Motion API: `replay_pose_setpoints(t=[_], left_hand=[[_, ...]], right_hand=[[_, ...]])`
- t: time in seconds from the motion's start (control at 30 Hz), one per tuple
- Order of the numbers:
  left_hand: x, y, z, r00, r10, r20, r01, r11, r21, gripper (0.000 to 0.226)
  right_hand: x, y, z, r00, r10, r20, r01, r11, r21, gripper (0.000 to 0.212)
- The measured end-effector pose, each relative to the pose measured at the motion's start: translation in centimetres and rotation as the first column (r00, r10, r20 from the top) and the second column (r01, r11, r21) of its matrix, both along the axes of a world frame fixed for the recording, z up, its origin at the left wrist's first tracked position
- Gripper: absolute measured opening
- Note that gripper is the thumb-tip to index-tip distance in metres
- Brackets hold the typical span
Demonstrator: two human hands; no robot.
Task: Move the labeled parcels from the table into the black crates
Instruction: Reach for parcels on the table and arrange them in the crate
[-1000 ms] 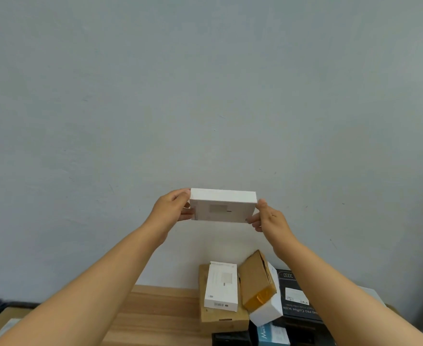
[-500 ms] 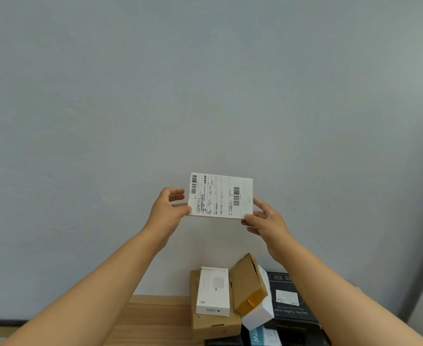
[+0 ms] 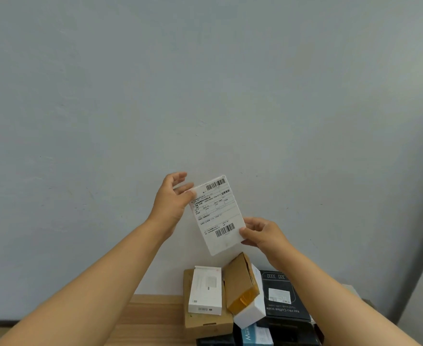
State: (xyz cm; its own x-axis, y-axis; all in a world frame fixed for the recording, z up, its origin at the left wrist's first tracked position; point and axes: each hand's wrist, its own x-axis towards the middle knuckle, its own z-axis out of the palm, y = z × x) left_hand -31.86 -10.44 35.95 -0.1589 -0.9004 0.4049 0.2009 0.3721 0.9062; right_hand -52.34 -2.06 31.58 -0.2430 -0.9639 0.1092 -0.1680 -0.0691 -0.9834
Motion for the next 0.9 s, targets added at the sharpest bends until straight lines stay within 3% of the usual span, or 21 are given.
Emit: replay_pose_setpoints(t=[0.2,0.37,0.6,0.9], left_hand=[[-2.0,1.7,-2.8,0.991,0.054,0.123,-0.065,0.994,0.083,0.061],[-2.8,3.6,-5.8,0.966,0.092,0.241,-0.117,0.989,0.092,0.036],[0.6,5.7,-8.4,0.923,0.214,0.321,-0.267,0.955,0.132,0.036],[10.9,8.9,-10.4,0.88,0.296,0.37,-0.389,0.898,0.206,0.049]], right_hand=[[0.3,0.3,-1.9,0.983,0.001,0.186,-0.004,1.0,0.012,0.018],[0.8,0.2,-3.2,0.954,0.007,0.3,-0.016,0.999,0.028,0.022],[3.4,-0.7,-5.8,0.949,0.124,0.291,-0.164,0.98,0.116,0.019],[12.9,-1.0,-7.9,0.941,0.317,0.121,-0.334,0.93,0.154,0.021]])
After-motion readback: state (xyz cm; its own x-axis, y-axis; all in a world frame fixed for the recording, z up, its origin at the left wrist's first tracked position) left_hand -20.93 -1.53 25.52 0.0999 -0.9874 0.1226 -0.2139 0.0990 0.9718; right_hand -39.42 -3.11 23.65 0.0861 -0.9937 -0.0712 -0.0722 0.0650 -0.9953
